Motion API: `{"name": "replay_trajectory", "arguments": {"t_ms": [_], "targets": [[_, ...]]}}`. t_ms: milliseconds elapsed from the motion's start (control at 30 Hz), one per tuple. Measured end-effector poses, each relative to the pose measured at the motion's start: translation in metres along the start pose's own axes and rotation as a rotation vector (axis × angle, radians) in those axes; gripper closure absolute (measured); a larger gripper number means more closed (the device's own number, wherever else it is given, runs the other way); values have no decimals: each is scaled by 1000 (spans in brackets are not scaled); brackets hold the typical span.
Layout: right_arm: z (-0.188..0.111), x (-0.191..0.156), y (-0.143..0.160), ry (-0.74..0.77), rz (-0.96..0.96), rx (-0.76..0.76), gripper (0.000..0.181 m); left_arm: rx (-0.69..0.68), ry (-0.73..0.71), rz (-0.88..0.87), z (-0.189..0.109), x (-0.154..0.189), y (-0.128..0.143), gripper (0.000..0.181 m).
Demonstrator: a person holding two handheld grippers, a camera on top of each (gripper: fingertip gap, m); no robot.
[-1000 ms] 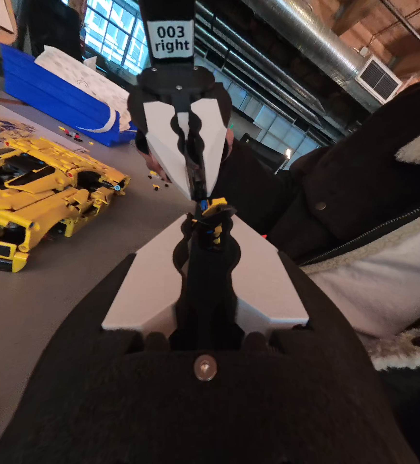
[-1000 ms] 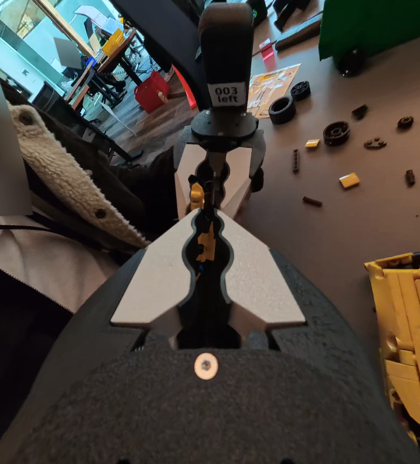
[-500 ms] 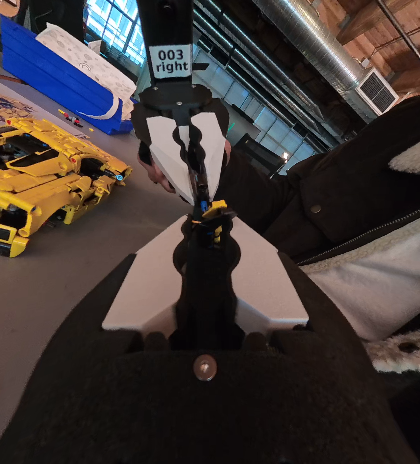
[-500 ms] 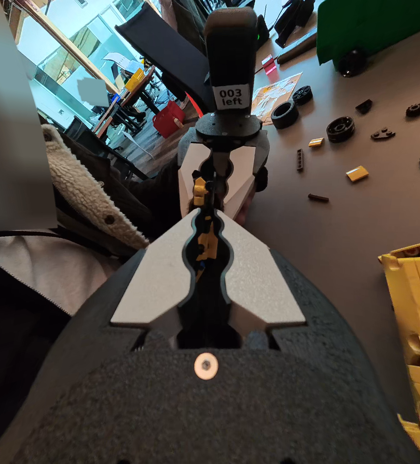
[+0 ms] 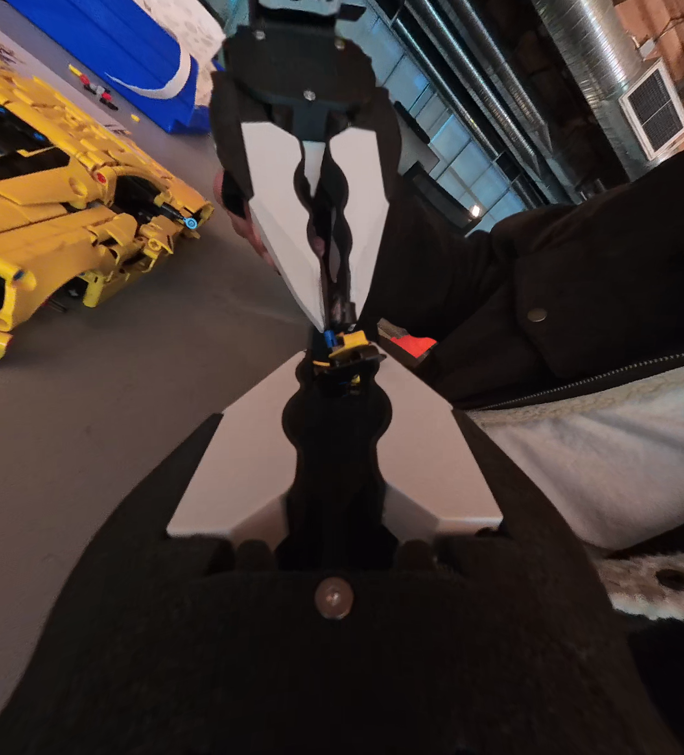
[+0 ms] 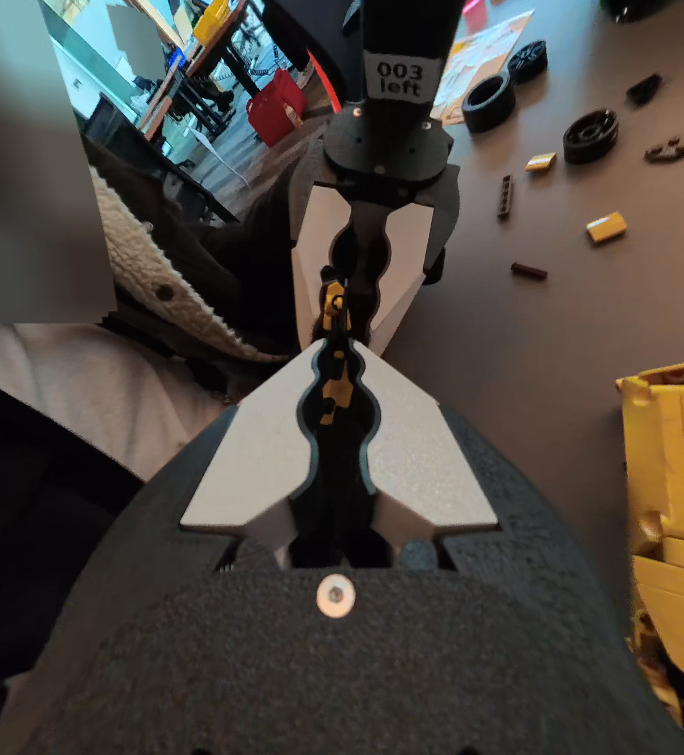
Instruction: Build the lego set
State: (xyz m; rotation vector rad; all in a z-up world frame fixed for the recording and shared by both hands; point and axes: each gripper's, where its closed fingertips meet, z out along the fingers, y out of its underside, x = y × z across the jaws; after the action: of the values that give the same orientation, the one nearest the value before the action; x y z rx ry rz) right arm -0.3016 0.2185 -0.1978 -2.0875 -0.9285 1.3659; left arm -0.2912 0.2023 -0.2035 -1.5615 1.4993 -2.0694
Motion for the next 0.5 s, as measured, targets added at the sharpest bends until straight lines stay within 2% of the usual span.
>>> {"name": "replay_trajectory", "arguments": {"t_ms": [167, 500], "targets": [[-1, 0, -5, -36, 76, 80, 174, 29, 2, -1, -3, 0, -4, 159], [-1, 4, -4, -6, 75, 93, 174, 27, 7, 2, -2, 1, -4, 159]]}}
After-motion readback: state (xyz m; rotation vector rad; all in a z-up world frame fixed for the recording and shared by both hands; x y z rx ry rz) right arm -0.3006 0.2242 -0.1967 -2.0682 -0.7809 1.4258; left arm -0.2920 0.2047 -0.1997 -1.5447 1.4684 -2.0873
